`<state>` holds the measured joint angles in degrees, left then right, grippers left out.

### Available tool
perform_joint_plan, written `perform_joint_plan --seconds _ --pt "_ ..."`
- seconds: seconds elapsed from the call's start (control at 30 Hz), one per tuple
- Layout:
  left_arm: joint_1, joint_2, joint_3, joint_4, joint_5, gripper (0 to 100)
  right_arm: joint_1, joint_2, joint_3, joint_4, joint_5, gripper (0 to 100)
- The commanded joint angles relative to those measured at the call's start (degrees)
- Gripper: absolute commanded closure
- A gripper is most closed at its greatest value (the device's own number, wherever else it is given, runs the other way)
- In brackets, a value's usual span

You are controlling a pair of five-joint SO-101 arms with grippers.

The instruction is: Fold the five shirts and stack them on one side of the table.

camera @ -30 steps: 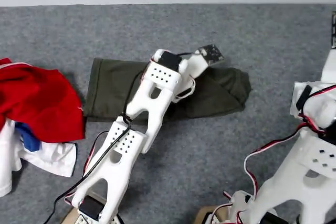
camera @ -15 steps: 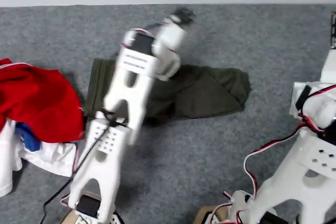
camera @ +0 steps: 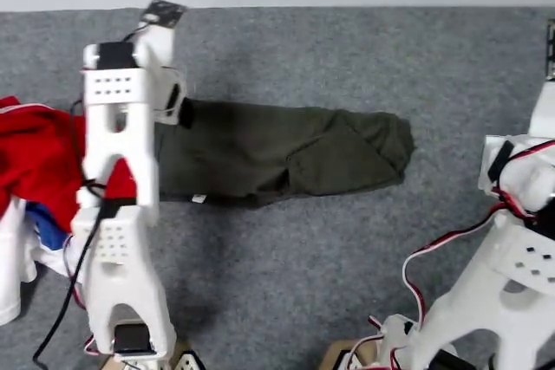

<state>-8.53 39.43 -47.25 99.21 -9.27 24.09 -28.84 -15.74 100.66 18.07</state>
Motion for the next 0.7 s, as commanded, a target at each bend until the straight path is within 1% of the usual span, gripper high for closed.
perform_joint_plan --seconds 0.0,0.13,0.23,0.37,0.53,0.67 --pt "-4.5 -3.8 2.0 1.1 -2.7 77 0.5 -1.4 -0.3 2.2 -0.2 98.8" --pt "-7.0 2.2 1.2 -1.1 -4.7 77 0.5 -1.4 -0.3 2.2 -0.3 98.8" --pt "-7.5 7.4 -1.3 -2.1 -5.5 77 0.5 -1.4 -0.3 2.3 -0.3 98.8" --pt "-6.0 14.4 -6.9 -2.0 -5.6 77 0.5 -1.4 -0.3 2.3 -0.3 98.8" --pt "-3.4 20.6 -15.8 1.0 -5.4 77 0.7 -1.4 -0.3 2.3 -0.3 98.8" --pt "-3.8 24.8 -18.6 1.1 -4.6 77 0.7 -1.4 -0.3 2.3 -0.3 98.8"
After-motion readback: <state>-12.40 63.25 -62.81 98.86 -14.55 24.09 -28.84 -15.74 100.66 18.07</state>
